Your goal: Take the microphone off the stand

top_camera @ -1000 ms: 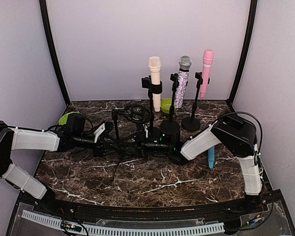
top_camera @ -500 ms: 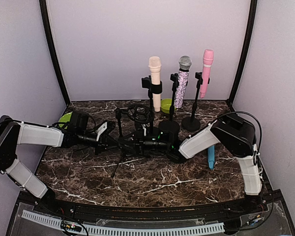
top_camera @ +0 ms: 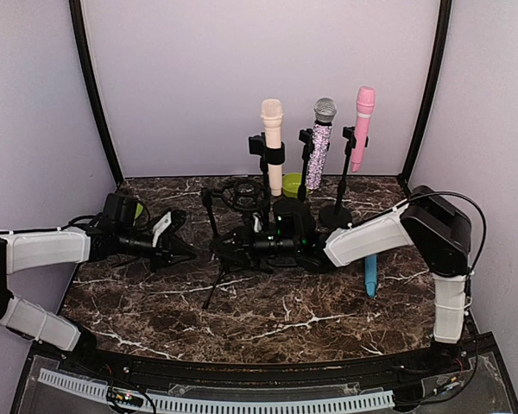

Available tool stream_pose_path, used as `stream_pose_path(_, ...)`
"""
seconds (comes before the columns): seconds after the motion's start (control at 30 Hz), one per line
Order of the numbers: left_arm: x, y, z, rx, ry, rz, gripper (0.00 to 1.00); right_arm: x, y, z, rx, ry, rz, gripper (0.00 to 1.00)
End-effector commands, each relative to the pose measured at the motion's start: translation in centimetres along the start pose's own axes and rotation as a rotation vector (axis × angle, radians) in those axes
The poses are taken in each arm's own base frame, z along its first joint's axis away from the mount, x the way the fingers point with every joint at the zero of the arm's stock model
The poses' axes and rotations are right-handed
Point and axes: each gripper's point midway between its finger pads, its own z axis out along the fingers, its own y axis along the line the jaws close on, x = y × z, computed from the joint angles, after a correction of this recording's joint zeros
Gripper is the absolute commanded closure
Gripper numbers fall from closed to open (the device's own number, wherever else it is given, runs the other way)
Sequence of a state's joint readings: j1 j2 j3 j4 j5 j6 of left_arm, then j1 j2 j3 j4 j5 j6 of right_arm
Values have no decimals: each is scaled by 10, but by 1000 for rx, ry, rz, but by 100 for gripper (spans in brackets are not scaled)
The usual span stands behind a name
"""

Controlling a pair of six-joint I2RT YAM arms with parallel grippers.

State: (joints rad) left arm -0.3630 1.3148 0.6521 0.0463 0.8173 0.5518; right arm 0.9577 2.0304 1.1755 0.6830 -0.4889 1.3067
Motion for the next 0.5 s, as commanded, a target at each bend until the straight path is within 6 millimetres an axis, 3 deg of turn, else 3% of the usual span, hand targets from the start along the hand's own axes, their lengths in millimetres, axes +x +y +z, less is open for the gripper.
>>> stream_pose_path(0.0,18,-9,-22,-40,39,-76,85,-5,-46,-17,287,-47,-81,100)
stream_pose_path(0.17,15,-12,-37,-81,40,-80,85,-1,-80,-20,445,-46,-124,97)
stream_pose_path(0.23,11,-13,-42,-92,39,-82,85,4,-85,-19,418,-40,-108,92)
stream_pose_path(0.37,9,-23,-49,-83,48,-81,85,17,-78,-25,327,-49,-88,47)
stream_pose_path(0.47,7,-27,-53,-78,61,-90,85,21,-61,-35,195,-88,-60,27)
